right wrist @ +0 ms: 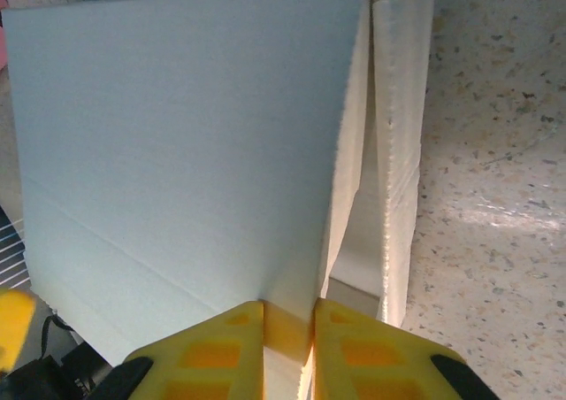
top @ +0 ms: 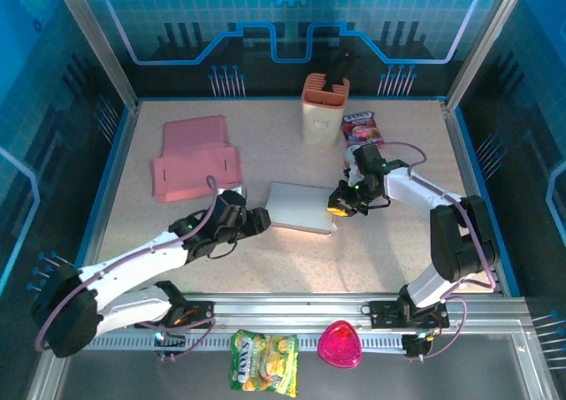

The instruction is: Fold the paper box

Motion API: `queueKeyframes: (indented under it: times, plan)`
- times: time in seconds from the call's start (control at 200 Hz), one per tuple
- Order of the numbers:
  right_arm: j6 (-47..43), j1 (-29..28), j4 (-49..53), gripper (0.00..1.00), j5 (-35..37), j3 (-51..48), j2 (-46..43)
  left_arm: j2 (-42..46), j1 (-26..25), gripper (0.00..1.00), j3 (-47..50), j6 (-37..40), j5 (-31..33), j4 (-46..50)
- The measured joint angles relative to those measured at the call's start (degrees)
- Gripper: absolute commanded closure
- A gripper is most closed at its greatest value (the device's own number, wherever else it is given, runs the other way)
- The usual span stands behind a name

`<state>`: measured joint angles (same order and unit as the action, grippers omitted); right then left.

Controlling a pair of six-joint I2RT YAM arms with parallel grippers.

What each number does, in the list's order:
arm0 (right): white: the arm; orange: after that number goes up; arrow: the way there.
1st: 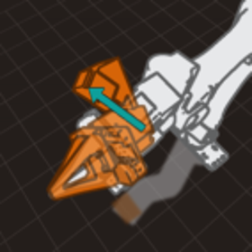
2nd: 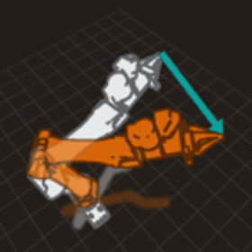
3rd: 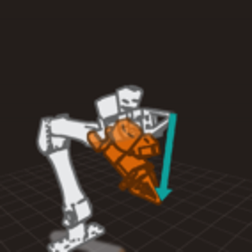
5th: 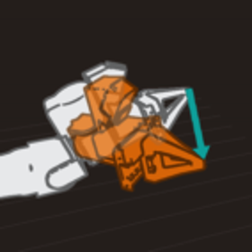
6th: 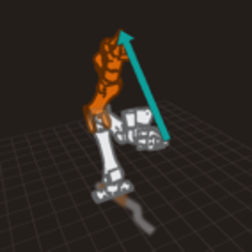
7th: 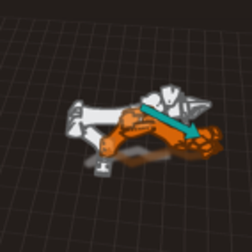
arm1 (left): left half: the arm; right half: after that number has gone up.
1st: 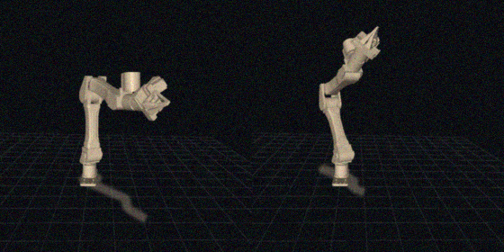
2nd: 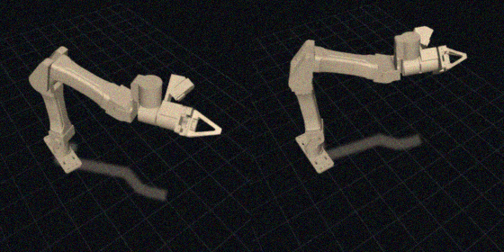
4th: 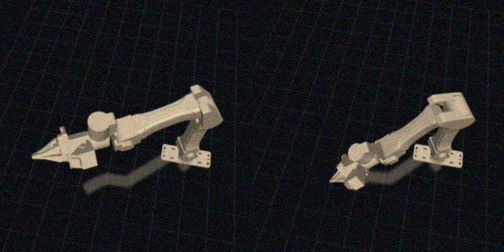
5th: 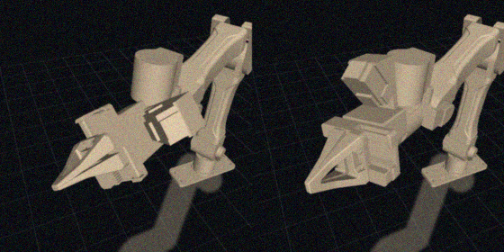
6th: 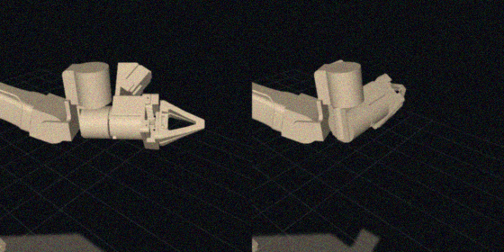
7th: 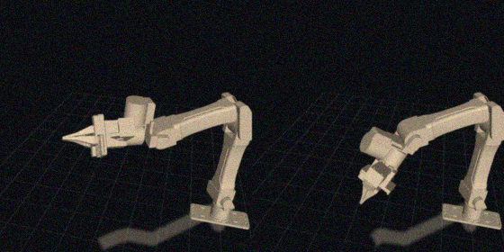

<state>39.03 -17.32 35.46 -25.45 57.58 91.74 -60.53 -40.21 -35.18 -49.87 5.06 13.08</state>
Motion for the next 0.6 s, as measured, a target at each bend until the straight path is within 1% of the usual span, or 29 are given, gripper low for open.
queueKeyframes:
  times: [0.075,0.185,0.3,0.45,0.595]
  plan:
    - [-0.61,-0.02,0.52,0.8,0.48,0.04,0.28,0.81,1.38,0.41,-3.06,-0.04,-0.57,2.6]
    - [-1.7,-0.02,1.55,0.79,1.2,0.28,1.05,-2.21,6.12,0.41,-7.3,0.04,-3.56,3.41]
    - [-2.95,-0.04,2.67,0.79,1.6,1.22,2.23,-11.28,9.92,0.41,-11.98,1.11,-6.75,3.48]
    - [-4.2,-0.04,3.52,0.78,2.58,1.81,2.99,-23.61,11.61,0.45,-17.97,3.32,-10.47,3.1]
    - [-4.85,-0.04,4.22,0.78,2.99,2.25,3.8,-31.65,12.94,0.51,-19.85,4.87,-12.98,1.62]
